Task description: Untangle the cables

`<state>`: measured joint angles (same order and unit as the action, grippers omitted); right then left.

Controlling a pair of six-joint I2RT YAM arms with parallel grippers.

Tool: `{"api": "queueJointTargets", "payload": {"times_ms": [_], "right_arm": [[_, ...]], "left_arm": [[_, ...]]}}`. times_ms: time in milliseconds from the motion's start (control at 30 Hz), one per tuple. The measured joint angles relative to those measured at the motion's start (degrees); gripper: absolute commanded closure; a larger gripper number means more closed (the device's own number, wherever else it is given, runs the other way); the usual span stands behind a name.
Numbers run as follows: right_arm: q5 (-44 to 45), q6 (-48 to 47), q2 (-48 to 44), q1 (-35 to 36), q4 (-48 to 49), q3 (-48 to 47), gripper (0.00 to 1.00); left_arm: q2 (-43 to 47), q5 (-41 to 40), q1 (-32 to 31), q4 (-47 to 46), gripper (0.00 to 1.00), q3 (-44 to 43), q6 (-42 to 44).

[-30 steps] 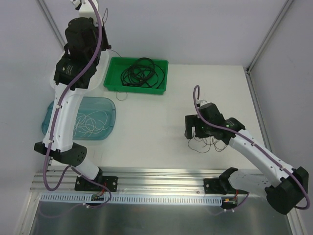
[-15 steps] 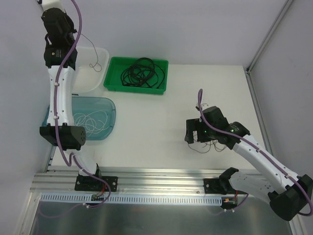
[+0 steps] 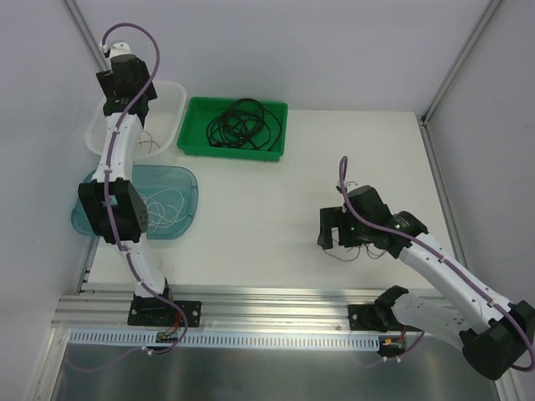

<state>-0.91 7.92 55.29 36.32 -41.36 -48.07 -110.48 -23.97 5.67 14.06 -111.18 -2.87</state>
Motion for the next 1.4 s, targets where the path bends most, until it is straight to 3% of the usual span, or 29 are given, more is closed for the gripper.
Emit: {"api": "queueJointTargets", "payload": {"times_ms": [133, 300, 600, 800, 1100, 1400], "right_arm": [[1.0, 0.0, -1.5, 0.0, -0.8, 0.0, 0.00], [4.5, 0.5, -3.1, 0.0, -3.1, -1.0, 0.00], [12.0, 5.3, -4.2, -1.9, -6.9, -2.0, 0.06], [11.2, 7.1, -4.1, -7.2, -5.1, 2.8, 0.11], [5.5, 2.8, 6.0, -6.7, -1.2, 7.4, 0.18], [2.8, -2.7, 17.6, -3.1, 0.6, 5.2, 0.38]], "left_arm": [[5.3, 6.2, -0.1, 0.6, 0.01, 5.1, -2.5], [16.9, 15.5, -2.9, 1.4, 0.01, 15.9, -7.0], [34.1, 28.5, -24.1, 3.8, 0.01, 41.7, -12.7], [44.6, 32.0, -30.9, 8.6, 0.01, 54.1, -16.5], [57.4, 36.9, -32.3, 12.5, 0.01, 64.5, -21.6], [58.5, 38.6, -32.4, 14.0, 0.01, 67.1, -24.5]]}}
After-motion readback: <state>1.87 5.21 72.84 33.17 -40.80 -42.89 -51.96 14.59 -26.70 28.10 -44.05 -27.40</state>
